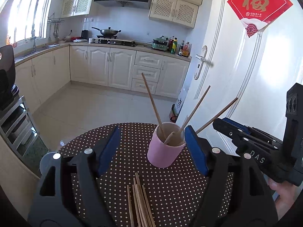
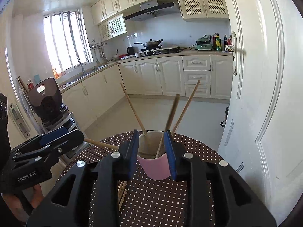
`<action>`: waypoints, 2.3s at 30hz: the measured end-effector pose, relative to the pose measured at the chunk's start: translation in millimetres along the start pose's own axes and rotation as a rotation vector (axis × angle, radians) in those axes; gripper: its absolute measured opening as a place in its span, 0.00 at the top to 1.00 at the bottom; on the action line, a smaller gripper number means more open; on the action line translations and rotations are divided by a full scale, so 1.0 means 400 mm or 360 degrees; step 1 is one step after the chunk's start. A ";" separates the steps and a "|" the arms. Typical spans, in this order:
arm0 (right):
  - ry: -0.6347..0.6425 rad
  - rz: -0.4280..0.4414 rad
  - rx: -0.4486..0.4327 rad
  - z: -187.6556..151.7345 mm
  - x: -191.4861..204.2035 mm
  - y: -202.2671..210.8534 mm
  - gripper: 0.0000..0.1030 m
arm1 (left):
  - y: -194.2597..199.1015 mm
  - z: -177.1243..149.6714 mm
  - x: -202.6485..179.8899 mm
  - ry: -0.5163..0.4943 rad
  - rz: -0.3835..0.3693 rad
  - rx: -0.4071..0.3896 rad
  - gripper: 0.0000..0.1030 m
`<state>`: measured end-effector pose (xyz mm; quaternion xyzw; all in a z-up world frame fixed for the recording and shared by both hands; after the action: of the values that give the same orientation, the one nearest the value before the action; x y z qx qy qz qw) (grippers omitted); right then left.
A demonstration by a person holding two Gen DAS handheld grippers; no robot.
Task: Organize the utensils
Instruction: 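Move both open tools back down to the chopstick pile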
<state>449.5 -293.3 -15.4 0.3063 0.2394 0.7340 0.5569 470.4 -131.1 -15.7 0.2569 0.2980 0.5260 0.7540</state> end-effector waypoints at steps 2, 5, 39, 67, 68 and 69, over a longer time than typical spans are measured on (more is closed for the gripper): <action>0.0002 -0.0003 0.0011 -0.013 0.007 0.016 0.70 | 0.019 -0.018 0.014 -0.0002 0.0017 0.0009 0.32; 0.0002 0.0029 0.0063 -0.042 0.022 0.021 0.65 | 0.042 -0.056 0.031 -0.0039 0.0054 0.0045 0.32; 0.0103 0.0047 0.0866 -0.380 0.123 -0.295 0.56 | -0.269 -0.394 0.136 -0.0066 0.0245 0.0909 0.31; 0.0255 -0.0032 0.0957 -0.363 0.194 -0.362 0.70 | -0.276 -0.393 0.183 -0.0048 0.0271 0.0869 0.64; 0.0254 -0.0034 0.0962 -0.365 0.194 -0.361 0.70 | -0.275 -0.393 0.183 -0.0050 0.0271 0.0871 0.64; 0.0261 -0.0051 0.0966 -0.365 0.189 -0.360 0.70 | -0.276 -0.393 0.183 -0.0047 0.0267 0.0872 0.64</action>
<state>427.2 -183.7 -203.1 0.3946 0.4965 0.6423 0.4303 447.9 -84.9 -214.7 0.4824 0.3957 0.4827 0.6146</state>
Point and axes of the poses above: each gripper's, at about its wrist camera, not at the fingertips, and y roughly against the way its jaws point, x to its left, z to its top, the point moved 7 cm from there along -y, roughly the way its jaws point, and after that the axes turned 15 degrees about x, right-handed, at the moved point
